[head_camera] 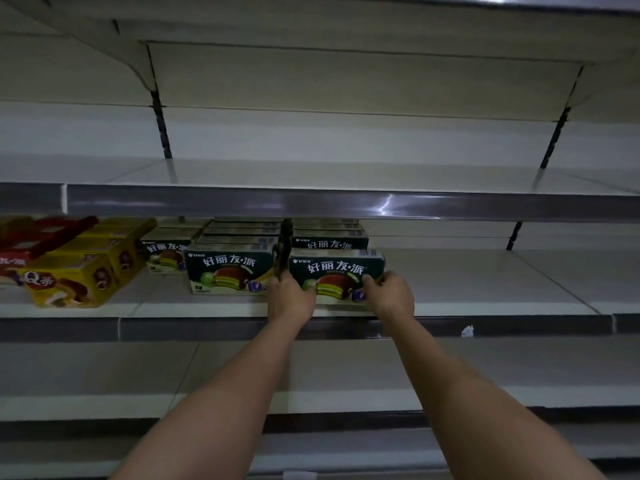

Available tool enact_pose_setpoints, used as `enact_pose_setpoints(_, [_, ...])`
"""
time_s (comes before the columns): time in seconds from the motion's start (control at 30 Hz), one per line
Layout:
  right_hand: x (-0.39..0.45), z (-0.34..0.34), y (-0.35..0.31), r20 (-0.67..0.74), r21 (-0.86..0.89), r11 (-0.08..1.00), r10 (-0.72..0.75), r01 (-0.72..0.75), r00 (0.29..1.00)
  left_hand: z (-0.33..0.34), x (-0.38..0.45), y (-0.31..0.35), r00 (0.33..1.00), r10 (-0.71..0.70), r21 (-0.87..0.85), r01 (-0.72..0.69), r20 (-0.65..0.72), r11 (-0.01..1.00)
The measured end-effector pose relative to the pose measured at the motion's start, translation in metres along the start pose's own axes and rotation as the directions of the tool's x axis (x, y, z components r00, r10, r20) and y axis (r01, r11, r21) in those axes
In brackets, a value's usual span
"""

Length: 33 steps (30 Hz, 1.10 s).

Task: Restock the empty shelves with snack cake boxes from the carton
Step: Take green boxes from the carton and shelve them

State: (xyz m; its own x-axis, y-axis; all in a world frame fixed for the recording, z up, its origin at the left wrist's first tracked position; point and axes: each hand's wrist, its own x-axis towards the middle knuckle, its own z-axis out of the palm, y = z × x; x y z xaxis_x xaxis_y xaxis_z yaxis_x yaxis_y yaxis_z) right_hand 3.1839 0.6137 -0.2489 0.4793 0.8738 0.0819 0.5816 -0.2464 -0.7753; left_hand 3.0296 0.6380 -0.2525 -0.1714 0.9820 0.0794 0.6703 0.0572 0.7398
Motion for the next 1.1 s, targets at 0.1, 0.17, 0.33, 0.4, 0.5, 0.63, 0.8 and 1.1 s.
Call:
enact_pose_setpoints(0.1, [0.015, 0.005, 0.006, 0.014, 0.044, 0.998, -0.047, 0.046, 0.999, 0.014, 0.009, 0.002, 0.997, -0.011, -0.099, 0.003, -0.073, 0.995])
enact_pose_setpoints(0.17, [0.022, 0.01, 0.01, 0.016, 0.078, 0.995, -0.07, 0.069, 0.997, 0.025, 0.011, 0.001, 0.993, -0.027, -0.173, 0.006, -0.118, 0.985])
enact_pose_setpoints(0.33, [0.039, 0.024, 0.013, 0.035, 0.141, 0.986, -0.09, 0.084, 0.995, 0.041, 0.022, -0.002, 0.989, -0.015, -0.188, -0.013, -0.144, 0.982])
enact_pose_setpoints(0.4, [0.046, 0.028, 0.014, 0.042, 0.152, 0.984, -0.097, 0.089, 0.994, 0.044, 0.027, -0.001, 0.992, -0.006, -0.184, -0.018, -0.129, 0.983])
enact_pose_setpoints(0.5, [0.054, 0.031, 0.012, 0.065, 0.169, 0.983, -0.086, 0.074, 0.994, 0.049, 0.034, 0.001, 0.995, -0.015, -0.185, -0.003, -0.1, 0.983])
enact_pose_setpoints(0.63, [0.062, 0.033, 0.01, 0.062, 0.158, 0.985, -0.082, 0.071, 0.995, 0.054, 0.043, 0.005, 0.998, -0.045, -0.192, 0.034, -0.053, 0.981])
enact_pose_setpoints(0.8, [0.066, 0.036, 0.009, 0.049, 0.202, 0.979, -0.046, 0.035, 0.998, 0.056, 0.051, 0.009, 0.996, -0.081, -0.184, 0.072, -0.043, 0.98])
enact_pose_setpoints(1.1, [0.059, 0.036, 0.001, 0.089, 0.193, 0.981, -0.019, 0.001, 0.996, 0.05, 0.046, 0.01, 0.997, -0.069, -0.187, 0.061, -0.035, 0.98])
